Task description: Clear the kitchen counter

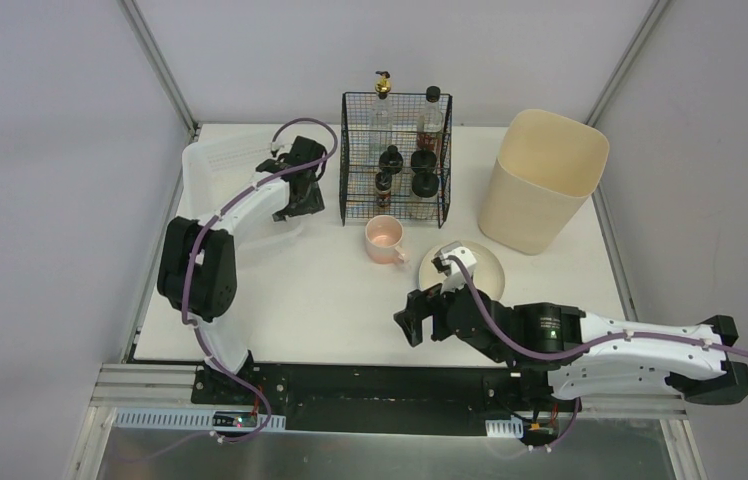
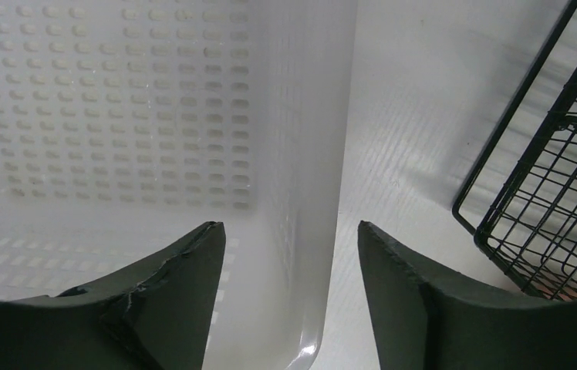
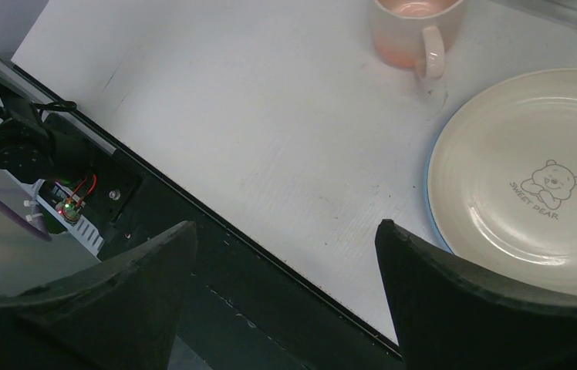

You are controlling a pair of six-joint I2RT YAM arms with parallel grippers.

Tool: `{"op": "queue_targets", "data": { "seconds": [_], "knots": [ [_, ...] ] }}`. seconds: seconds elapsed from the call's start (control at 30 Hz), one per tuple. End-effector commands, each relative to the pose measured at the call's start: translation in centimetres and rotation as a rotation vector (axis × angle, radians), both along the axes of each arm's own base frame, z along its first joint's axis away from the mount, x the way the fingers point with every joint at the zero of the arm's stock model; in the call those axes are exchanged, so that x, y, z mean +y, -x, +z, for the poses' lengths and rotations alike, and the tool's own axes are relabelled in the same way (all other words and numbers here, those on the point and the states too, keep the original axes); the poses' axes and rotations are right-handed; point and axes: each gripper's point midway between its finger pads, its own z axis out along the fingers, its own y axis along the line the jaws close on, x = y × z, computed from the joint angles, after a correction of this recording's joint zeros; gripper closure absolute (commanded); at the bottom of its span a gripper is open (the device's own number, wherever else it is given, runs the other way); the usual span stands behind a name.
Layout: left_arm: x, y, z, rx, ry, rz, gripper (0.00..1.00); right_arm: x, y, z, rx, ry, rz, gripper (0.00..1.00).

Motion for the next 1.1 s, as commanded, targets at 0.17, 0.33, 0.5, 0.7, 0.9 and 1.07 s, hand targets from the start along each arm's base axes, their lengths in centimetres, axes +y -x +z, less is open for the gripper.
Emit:
{"op": "queue_targets", "data": {
  "seconds": [0.17, 0.33, 0.5, 0.7, 0.9, 1.07],
  "knots": [
    [0.6, 1.2, 1.4, -0.030, 0.007, 0.006, 0.59, -0.6, -0.3, 0.6, -0.005, -0.044, -0.034, 0.11],
    [1.1, 2.7, 1.1, -0.019, 0.011, 0.007, 0.83, -0.5, -0.3, 0.6, -0.003, -0.044, -0.034, 0.11],
    [1.1, 4.4, 1.2, -0.022, 0.048, 0.019, 1.00, -0.7, -0.3, 0.3, 0.001, -0.036, -0.041, 0.11],
    [1.2, 7.1, 1.4, -0.031, 0.105, 0.038, 1.00, -1.2, -0.5, 0.6, -0.008, -0.035, -0.054, 0.10],
    [-1.1, 9.8, 1.4, -0.026, 0.153, -0.027, 1.00, -2.1, -1.0, 1.0, -0.031, -0.019, -0.081, 0.09],
    [-3.5, 11.6, 1.4, -0.020, 0.183, -0.095, 1.00, -3.6, -1.6, 1.2, -0.058, 0.008, -0.124, 0.08]
  ]
}}
